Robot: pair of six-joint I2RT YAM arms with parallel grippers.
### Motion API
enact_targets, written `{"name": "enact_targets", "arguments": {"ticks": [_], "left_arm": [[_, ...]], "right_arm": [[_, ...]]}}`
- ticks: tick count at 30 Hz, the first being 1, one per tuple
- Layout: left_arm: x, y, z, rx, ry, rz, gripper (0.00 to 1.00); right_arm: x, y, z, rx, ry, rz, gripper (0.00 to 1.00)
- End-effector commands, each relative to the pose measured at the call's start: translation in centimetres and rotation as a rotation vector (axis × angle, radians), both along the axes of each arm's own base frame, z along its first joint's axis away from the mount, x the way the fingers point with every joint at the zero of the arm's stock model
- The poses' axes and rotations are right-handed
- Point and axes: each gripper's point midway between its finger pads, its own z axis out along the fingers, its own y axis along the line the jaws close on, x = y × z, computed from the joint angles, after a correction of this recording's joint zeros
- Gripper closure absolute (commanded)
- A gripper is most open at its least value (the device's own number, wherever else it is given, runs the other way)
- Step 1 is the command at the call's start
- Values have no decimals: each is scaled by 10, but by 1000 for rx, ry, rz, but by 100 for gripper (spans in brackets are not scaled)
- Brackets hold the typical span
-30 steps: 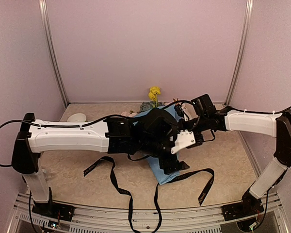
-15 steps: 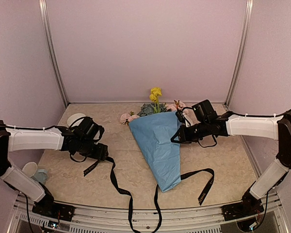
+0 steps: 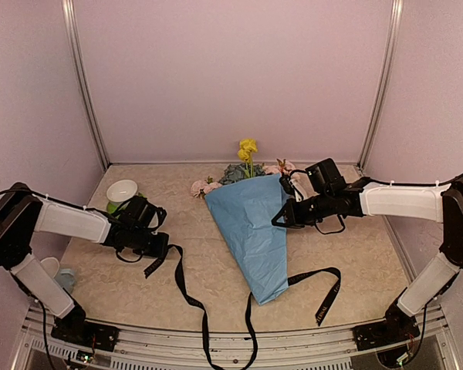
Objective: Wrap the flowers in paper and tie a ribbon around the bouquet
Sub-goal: Pick up the left side of the ribbon at the center of the board.
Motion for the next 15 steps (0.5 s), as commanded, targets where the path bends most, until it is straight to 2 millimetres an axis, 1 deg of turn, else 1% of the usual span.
{"name": "enact_targets", "arguments": {"ticks": [1, 2, 3, 5, 6, 8, 9, 10, 11, 12, 13, 15], "left_arm": [[21, -12, 11, -2, -43, -56, 100], [40, -13, 24, 9, -90, -42, 100], [59, -12, 33, 26, -122, -26, 100], [101, -10, 63, 60, -205, 13, 100], [124, -7, 83, 76, -259, 43, 100], [165, 5, 124, 113, -366, 121, 100], [184, 13, 150, 117, -423, 165, 100], [202, 23, 183, 116, -492, 220, 100], [212, 33, 208, 113, -539, 264, 100], [219, 41, 236, 106, -595, 300, 100], [221, 44, 261, 103, -654, 315, 100], [215, 39, 304, 73, -760, 302, 100]], "right_arm": [[-5, 3, 15, 30, -30, 15, 100], [-6, 3, 14, 32, -25, 15, 100], [-6, 4, 14, 35, -24, 15, 100], [-7, 4, 14, 35, -20, 14, 100], [-8, 3, 14, 35, -20, 13, 100], [-8, 3, 15, 35, -18, 11, 100], [-9, 3, 16, 36, -18, 10, 100], [-9, 3, 18, 40, -20, 9, 100], [-9, 3, 18, 41, -17, 8, 100], [-9, 4, 18, 41, -17, 8, 100], [-10, 4, 18, 43, -14, 9, 100], [-11, 6, 17, 47, -8, 10, 100]]}}
